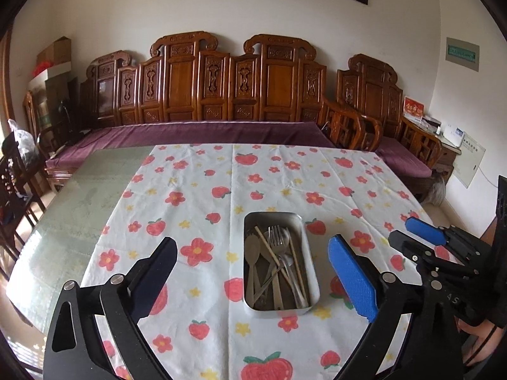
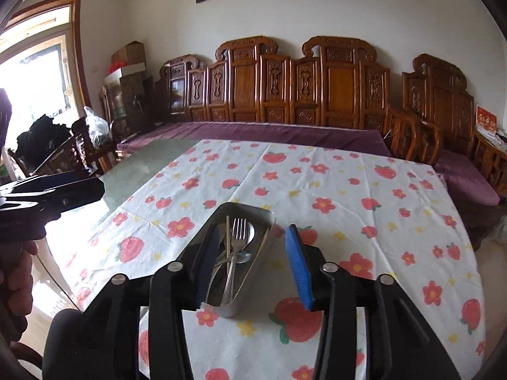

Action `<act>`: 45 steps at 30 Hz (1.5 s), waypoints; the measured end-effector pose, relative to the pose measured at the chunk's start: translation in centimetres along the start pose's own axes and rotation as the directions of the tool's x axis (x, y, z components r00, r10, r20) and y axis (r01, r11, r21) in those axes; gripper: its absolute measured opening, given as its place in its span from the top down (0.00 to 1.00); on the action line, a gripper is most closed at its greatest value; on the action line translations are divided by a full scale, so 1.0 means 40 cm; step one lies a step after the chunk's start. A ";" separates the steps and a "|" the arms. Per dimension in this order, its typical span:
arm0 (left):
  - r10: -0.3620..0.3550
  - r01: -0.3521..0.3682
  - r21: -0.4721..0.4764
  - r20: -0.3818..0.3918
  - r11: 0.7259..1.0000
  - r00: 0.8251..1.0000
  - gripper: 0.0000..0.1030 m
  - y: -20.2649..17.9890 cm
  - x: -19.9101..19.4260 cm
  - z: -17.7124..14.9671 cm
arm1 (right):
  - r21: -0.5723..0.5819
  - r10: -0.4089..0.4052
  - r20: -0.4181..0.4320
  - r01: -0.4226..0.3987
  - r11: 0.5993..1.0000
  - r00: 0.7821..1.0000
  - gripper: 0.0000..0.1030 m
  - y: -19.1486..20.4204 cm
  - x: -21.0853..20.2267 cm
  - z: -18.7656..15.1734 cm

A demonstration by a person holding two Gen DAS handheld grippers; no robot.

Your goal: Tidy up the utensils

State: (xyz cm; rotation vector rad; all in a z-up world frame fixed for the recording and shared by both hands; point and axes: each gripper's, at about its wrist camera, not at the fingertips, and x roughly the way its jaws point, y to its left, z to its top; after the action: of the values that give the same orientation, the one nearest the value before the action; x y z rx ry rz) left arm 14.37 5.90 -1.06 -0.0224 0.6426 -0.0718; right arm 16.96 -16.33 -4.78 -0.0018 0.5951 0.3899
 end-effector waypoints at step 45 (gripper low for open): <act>0.005 -0.014 0.070 0.134 0.997 0.991 0.08 -0.212 -0.238 -0.051 | 0.090 -0.175 0.181 0.161 0.983 0.968 0.02 -0.088 -0.381 -0.046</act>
State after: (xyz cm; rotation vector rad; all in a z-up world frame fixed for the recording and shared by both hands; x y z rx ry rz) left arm 5.06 -1.84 3.37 0.0434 0.5057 -0.0832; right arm 5.68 -25.23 1.65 0.0555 0.4178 0.1997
